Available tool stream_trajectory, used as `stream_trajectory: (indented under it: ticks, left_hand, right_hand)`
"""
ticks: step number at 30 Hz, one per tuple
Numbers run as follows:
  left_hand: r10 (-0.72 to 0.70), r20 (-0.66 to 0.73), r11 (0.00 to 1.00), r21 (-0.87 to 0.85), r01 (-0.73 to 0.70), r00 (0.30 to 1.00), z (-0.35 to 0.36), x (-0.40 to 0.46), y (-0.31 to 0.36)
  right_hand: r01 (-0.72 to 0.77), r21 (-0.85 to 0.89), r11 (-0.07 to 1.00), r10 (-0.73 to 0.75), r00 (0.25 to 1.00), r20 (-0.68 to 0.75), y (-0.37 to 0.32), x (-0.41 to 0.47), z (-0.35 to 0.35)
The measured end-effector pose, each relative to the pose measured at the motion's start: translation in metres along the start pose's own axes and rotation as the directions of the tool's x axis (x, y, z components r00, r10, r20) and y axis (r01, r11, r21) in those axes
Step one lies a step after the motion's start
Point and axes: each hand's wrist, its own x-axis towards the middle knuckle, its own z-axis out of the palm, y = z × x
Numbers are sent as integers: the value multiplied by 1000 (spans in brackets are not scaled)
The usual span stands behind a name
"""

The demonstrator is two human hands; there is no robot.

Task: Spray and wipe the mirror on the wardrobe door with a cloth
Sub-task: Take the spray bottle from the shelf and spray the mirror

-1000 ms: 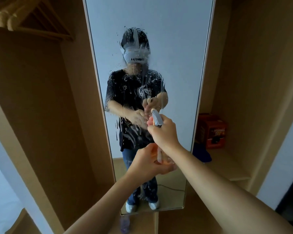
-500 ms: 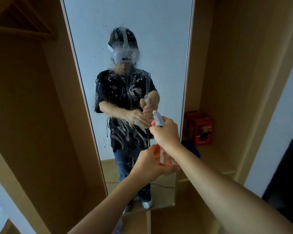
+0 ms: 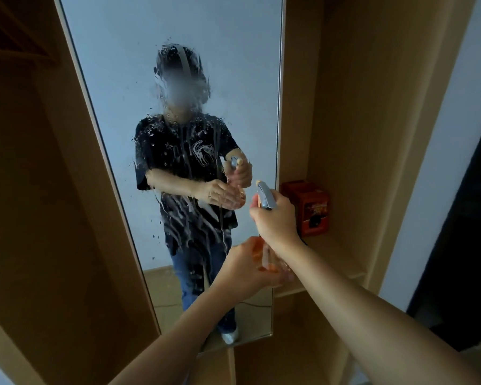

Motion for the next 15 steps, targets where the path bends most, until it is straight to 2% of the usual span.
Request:
stream_trajectory:
  ticks: [10,15]
  left_hand:
    - [-4,34,1000,12,3,999,16,3,-2]
    - [-14,54,1000,-18,15,998,24,-5,-13]
  right_hand:
    - [-48,-47,998,46,999,-24,12,1,-10]
    - [-63,8,998,63,998,4,25,-9,-12]
